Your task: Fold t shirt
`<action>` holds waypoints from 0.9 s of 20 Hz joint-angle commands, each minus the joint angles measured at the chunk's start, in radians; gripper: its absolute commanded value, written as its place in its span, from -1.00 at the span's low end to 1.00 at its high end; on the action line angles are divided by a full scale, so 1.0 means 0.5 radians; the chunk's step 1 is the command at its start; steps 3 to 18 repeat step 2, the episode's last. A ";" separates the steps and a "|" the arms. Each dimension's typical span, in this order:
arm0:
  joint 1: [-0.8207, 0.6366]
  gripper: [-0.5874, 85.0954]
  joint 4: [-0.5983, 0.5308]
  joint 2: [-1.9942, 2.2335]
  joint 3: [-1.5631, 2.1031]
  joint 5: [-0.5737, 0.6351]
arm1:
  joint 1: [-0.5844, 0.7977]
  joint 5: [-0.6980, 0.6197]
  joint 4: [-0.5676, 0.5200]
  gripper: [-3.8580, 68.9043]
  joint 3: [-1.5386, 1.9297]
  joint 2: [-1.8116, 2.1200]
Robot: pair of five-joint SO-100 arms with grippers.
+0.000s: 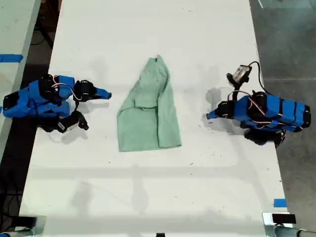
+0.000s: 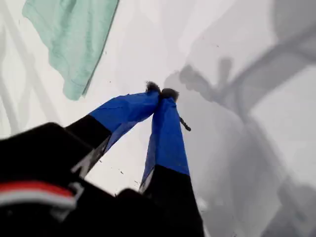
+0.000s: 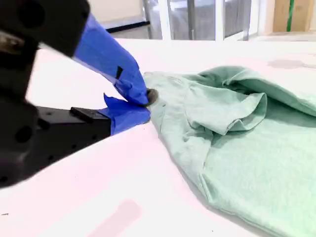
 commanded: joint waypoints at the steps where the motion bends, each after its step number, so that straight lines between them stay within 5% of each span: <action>1: 0.009 -0.99 -0.006 0.012 0.015 0.000 | -0.012 0.018 0.003 -0.88 0.086 0.031; 18: 0.009 -0.99 -0.006 0.012 0.015 0.000 | -0.012 0.018 0.003 -0.88 0.086 0.031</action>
